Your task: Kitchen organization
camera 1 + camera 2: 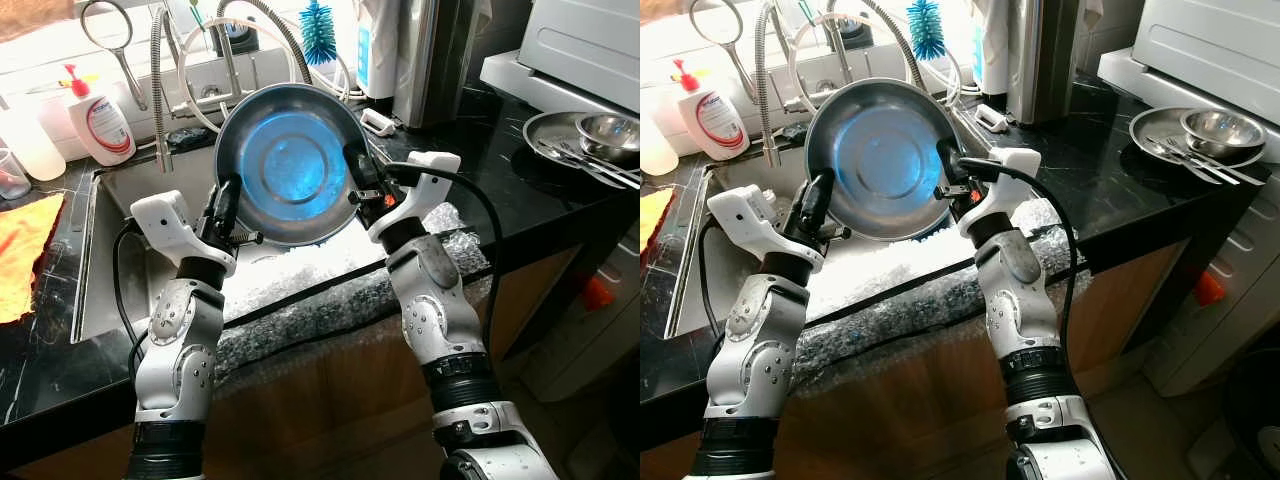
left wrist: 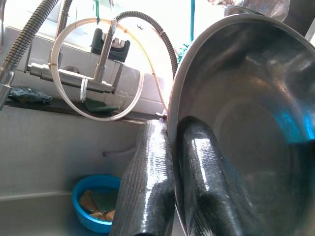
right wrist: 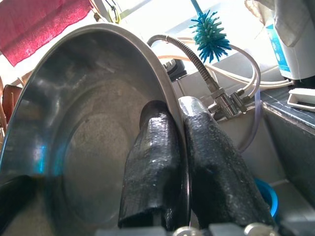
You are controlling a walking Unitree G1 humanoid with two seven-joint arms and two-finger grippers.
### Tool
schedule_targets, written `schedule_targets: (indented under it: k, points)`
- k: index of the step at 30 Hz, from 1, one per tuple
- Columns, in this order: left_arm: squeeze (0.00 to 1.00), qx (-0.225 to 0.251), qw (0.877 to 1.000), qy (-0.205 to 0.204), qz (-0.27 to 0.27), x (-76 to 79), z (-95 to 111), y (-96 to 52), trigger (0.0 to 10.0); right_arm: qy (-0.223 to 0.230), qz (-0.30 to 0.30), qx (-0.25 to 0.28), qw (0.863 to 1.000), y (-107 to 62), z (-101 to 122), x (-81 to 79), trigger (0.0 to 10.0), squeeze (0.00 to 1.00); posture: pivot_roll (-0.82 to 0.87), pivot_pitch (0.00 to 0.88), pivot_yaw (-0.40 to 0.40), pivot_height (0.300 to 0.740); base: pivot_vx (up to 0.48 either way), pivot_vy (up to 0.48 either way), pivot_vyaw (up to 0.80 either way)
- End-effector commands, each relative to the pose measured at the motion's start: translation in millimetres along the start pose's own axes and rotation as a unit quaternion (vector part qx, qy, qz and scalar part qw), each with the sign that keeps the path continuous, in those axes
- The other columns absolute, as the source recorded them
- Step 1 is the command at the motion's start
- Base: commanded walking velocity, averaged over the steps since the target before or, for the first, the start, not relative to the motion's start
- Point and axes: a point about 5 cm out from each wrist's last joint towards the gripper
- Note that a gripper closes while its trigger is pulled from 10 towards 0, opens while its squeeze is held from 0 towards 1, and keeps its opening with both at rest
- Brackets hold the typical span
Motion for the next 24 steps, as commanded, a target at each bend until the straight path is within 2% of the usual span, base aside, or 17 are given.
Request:
schedule_targets:
  k: [1,2,3,4,19,22,24]
  points:
    - [0.00,0.001,1.000,0.018,-0.006,0.2,1.8,0.2,0.0,-0.010,0.025,-0.001,1.000,4.4,1.6,-11.2,10.0,0.16,-0.16,0.000,0.103,0.740,0.000,0.000,0.00]
    - [0.00,0.001,1.000,0.017,-0.006,0.2,1.7,0.1,0.0,-0.011,0.025,-0.001,1.000,4.5,1.5,-11.1,10.0,0.44,-0.16,0.000,0.103,0.740,0.000,0.000,0.00]
    - [0.00,0.001,1.000,0.017,-0.006,0.4,1.7,-0.2,0.0,-0.012,0.024,-0.001,1.000,4.4,1.4,-11.0,10.0,0.44,-0.15,0.000,0.103,0.740,0.000,0.000,0.00]
    - [0.00,0.001,1.000,0.017,-0.006,0.5,1.6,-0.3,0.0,-0.010,0.024,-0.001,1.000,4.4,1.3,-11.1,10.0,1.00,-0.15,0.000,0.103,0.740,0.000,0.000,0.00]
    - [0.00,0.008,1.000,0.015,0.020,-3.5,2.7,-0.5,0.0,-0.005,0.032,-0.006,0.999,3.5,0.3,-13.8,10.0,1.00,-0.16,0.000,0.104,0.740,0.000,0.000,0.00]
    - [0.00,0.017,0.999,0.011,0.036,-6.5,5.3,1.0,0.0,-0.006,0.033,-0.008,0.999,3.3,-0.4,-14.3,10.0,1.00,-0.16,0.000,0.104,0.740,0.000,0.000,0.00]
    - [0.00,0.032,0.997,-0.002,0.066,-12.9,9.4,2.1,0.0,-0.006,0.028,-0.008,1.000,3.5,-0.5,-13.5,10.0,1.00,-0.16,0.000,0.103,0.740,0.000,0.000,0.00]
Point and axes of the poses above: a point about 5 cm out from each wrist's last joint towards the gripper, its own y axis pointing out of the wrist towards the gripper, its own z axis along the axis of the wrist's last joint, x = y × z, and after that the axes turned 9 degrees about y, right-handed
